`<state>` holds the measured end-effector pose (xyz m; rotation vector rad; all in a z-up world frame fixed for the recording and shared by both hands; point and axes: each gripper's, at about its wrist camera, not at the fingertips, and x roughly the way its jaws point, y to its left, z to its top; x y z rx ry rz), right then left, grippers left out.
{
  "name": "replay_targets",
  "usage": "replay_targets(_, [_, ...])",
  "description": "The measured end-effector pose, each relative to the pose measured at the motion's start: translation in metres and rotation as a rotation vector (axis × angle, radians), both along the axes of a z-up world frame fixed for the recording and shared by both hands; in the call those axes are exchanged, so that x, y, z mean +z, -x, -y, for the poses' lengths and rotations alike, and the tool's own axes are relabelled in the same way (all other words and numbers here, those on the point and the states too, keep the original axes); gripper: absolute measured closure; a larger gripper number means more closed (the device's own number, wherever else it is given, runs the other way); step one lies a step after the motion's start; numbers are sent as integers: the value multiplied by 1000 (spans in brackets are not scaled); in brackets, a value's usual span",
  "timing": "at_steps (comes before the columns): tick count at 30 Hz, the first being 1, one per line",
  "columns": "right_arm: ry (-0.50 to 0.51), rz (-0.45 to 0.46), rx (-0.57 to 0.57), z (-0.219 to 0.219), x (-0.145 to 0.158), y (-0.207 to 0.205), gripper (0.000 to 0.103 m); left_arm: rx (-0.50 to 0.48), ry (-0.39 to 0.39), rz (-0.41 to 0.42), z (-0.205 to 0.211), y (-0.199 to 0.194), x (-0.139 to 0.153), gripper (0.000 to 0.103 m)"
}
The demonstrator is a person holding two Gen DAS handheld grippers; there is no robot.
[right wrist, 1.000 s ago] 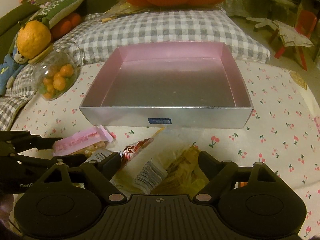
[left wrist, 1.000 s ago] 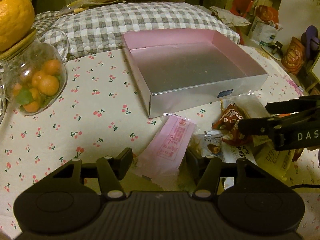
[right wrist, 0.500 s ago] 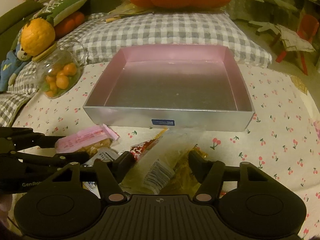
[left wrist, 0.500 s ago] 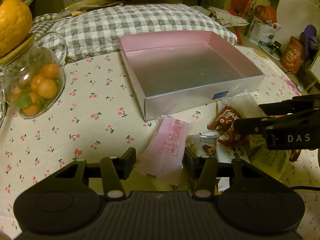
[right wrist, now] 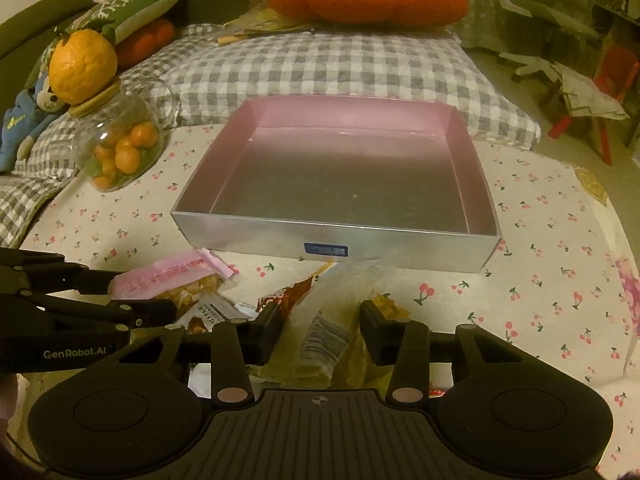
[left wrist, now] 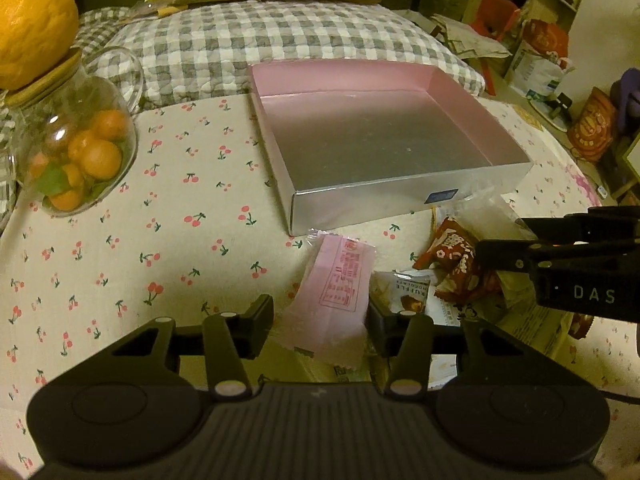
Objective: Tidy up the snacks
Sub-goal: 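Carry both packets into the pink-lined box and open both tools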
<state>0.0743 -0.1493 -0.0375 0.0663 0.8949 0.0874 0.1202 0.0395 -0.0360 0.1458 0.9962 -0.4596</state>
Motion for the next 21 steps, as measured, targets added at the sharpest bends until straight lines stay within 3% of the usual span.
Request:
replay_targets(13, [-40, -16, -11, 5, 5, 1, 72, 17, 24, -21, 1, 2, 4, 58])
replay_targets(21, [-153, -38, -40, 21, 14, 0, 76, 34, 72, -34, -2, 3, 10, 58])
